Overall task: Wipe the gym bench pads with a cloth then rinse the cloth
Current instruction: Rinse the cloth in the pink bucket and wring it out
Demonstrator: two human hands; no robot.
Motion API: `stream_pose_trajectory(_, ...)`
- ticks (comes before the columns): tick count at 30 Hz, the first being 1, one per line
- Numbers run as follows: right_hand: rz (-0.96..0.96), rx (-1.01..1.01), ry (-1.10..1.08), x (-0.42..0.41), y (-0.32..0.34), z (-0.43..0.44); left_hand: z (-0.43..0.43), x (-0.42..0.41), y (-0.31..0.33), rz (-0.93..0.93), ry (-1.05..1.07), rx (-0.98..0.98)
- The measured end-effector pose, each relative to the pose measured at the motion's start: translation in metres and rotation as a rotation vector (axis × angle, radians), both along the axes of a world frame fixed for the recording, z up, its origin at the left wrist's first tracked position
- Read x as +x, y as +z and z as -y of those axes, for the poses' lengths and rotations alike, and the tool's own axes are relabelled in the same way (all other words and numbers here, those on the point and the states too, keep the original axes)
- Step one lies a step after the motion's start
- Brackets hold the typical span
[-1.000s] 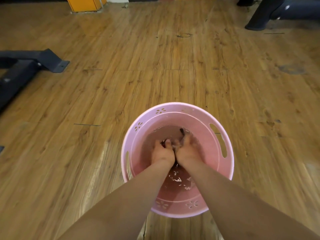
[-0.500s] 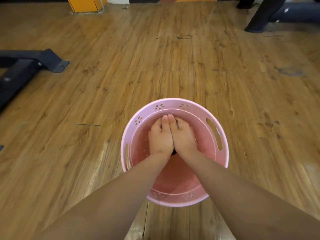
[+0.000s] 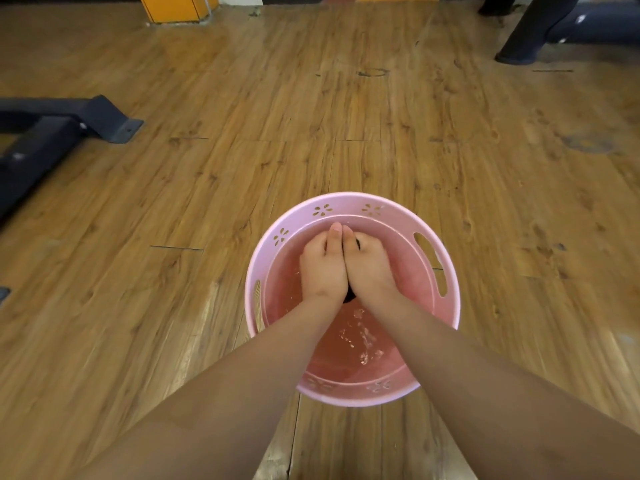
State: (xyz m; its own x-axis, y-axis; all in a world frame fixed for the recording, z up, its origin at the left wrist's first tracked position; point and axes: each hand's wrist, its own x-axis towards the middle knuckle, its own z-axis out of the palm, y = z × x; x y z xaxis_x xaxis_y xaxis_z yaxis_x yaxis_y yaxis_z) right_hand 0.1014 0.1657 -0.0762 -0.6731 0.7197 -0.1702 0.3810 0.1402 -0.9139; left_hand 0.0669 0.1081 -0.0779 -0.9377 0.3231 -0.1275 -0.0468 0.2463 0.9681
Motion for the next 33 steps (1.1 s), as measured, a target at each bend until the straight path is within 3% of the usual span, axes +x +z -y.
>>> stream_pose_trajectory(4,0.0,-0.179,-0.028,-0.007,-0.007,0.003,0.0,-0.003,0.0,-0.027,0.039,0.003)
stream_pose_trajectory(9,0.086,-0.282,0.086,-0.011,0.008,-0.002,0.0,-0.007,0.009,-0.104,0.017,-0.003)
stream_pose_trajectory(15,-0.137,-0.405,0.124,-0.009,0.031,-0.012,-0.008,-0.016,0.034,-0.134,-0.068,-0.006)
stream_pose_trajectory(23,-0.153,-0.248,0.162,0.002,0.046,-0.005,-0.003,-0.004,0.044,-0.126,-0.043,0.043)
stream_pose_trajectory(29,-0.114,0.09,0.108,0.004,0.064,-0.002,0.004,0.005,0.062,-0.269,-0.036,0.122)
stream_pose_trajectory(33,-0.177,0.047,0.049,0.005,0.079,0.002,-0.002,0.008,0.073,-0.118,0.008,0.196)
